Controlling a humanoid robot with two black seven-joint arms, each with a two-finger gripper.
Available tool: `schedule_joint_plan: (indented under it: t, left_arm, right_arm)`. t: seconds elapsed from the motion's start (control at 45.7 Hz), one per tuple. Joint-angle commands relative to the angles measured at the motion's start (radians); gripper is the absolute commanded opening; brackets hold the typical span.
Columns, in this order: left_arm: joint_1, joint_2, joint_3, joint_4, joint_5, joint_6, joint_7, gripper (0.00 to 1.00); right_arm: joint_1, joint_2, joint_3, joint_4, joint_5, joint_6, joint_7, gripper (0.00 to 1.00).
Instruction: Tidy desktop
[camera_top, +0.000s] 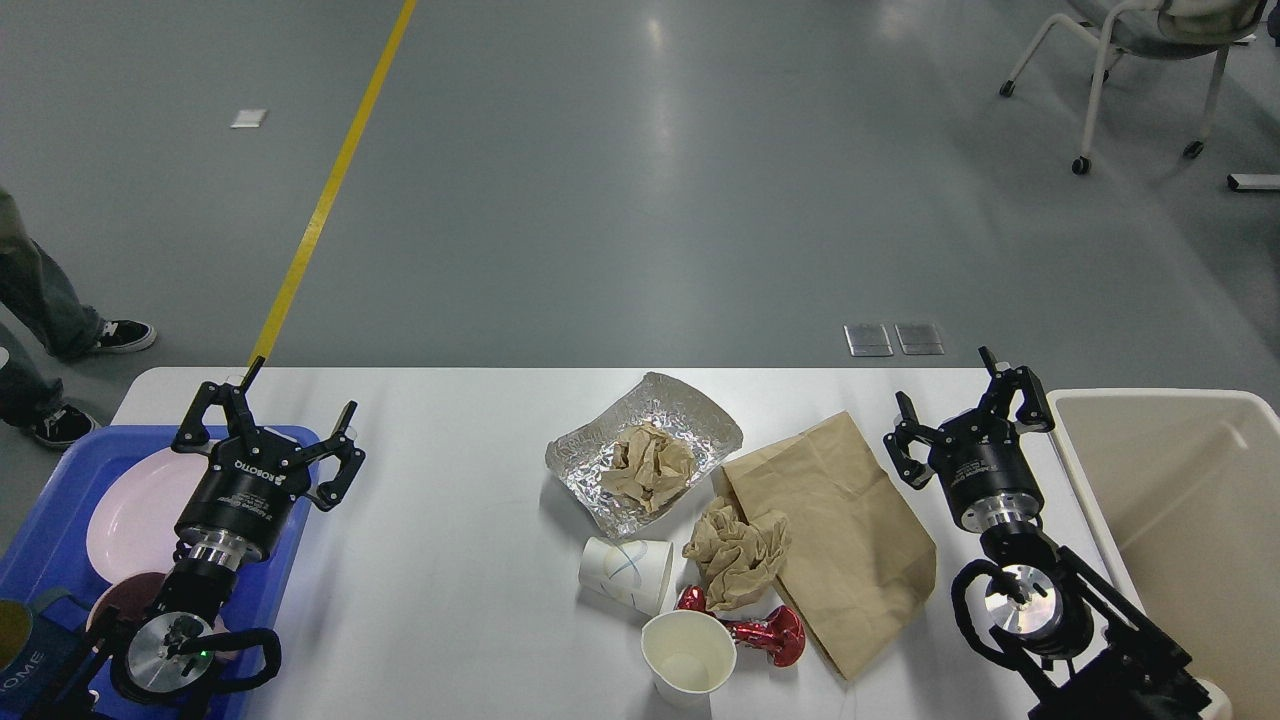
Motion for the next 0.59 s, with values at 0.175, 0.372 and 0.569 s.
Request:
schedule_joint_plan:
  t: [0.175,0.372,0.569]
  left_arm:
    - [-0.029,0.0,-0.01,0.046,-0.011,0.001,0.001,0.96]
    - [-0.049,-0.004,-0.01,0.066,-0.012,-0.001,-0.002,0.96]
    - [-0.062,-0.004,-0.008,0.092,-0.015,-0.001,-0.014,0.96]
  right_arm:
    - [0.0,0.0,0.0,0.0,0.0,0.0,0.0,1.0]
    - [0.0,0.0,0.0,0.0,0.0,0.0,0.0,1.0]
    - [0.0,0.0,0.0,0.0,0.0,0.0,0.0,1.0]
